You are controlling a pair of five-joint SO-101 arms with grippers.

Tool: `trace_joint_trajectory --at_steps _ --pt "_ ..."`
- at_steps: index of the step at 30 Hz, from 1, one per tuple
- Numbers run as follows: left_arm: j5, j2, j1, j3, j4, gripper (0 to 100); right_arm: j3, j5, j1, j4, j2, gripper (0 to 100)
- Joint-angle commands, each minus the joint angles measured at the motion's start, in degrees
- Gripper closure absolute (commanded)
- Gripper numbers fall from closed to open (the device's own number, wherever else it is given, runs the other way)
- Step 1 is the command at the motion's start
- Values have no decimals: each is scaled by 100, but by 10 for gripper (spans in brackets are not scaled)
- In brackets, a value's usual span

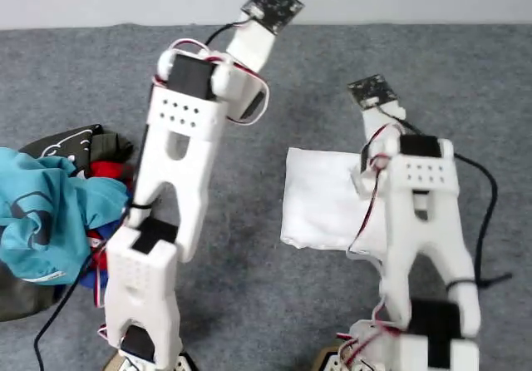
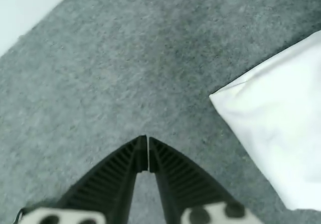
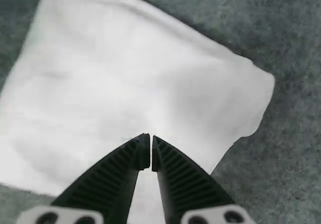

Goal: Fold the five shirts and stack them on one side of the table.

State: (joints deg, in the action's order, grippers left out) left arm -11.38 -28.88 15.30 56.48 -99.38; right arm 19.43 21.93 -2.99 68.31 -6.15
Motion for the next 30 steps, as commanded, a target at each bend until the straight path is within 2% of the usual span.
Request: trace_joint_trajectory --at_steps 1,4,12,18,25,30 --pt "-9 747 -79 -259 -132 986 -721 185 -303 -303 593 980" --pt "-9 1037 -97 -602 -132 986 -1116 545 -497 -497 1209 980" --pt "-9 1776 -97 -1508 -132 986 -2409 607 -769 -602 2677 980" --pt "-9 2295 -211 -2009 -132 986 -3130 580 -699 136 2695 980" --pt "-9 3024 -457 -2659 -132 986 -3622 536 -673 1886 2686 980" --pt "-9 3657 -545 -3327 -132 986 -3798 18 -558 2527 2440 976"
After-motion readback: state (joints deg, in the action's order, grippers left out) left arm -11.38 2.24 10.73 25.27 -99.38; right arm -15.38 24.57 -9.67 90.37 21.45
